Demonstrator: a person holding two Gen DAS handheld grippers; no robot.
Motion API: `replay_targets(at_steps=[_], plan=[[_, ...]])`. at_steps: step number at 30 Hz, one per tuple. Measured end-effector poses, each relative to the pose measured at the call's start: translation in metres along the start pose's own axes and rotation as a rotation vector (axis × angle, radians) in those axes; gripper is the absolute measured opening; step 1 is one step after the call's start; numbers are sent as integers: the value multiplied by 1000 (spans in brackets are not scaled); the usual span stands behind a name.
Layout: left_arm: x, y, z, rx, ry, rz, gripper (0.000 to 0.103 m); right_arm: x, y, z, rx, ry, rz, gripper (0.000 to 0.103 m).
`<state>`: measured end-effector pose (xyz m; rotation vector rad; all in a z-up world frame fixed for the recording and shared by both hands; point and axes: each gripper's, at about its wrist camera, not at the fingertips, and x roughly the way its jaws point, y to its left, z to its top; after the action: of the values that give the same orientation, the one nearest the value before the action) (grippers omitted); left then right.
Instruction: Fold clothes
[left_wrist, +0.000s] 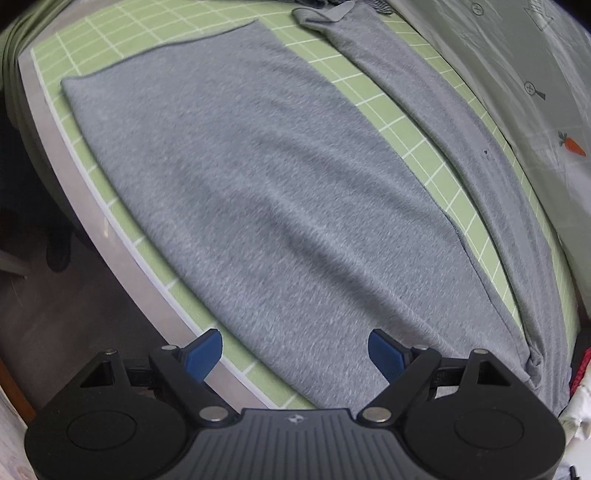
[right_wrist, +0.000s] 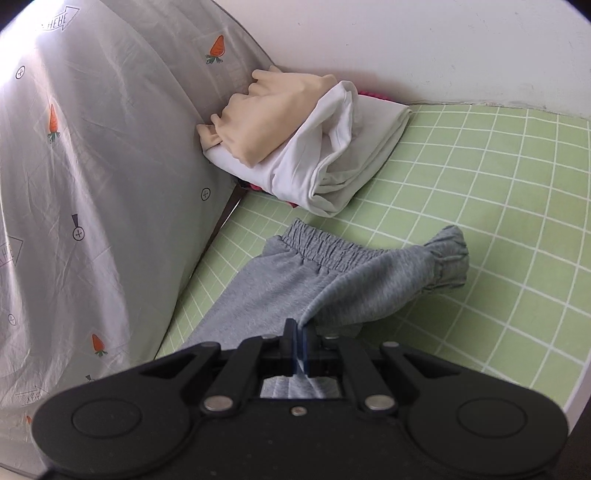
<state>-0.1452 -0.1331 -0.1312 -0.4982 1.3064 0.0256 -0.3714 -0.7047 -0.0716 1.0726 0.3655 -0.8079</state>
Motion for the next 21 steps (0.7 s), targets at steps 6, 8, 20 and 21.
replay_targets(at_steps=[6,8,20,21], plan=[[9,10,-6,-63,6,-45,80,3,-2,2,-19,23,-19,3],[11,13,-8,-86,5,-74,78,4,-1,4,-31,26,-23,3],[14,28,-13,-181,-45,-107,35,4,1,5,-47,31,-31,3],[15,31,-11,-198,-48,-104,28,3,1,5,-47,31,-32,3]])
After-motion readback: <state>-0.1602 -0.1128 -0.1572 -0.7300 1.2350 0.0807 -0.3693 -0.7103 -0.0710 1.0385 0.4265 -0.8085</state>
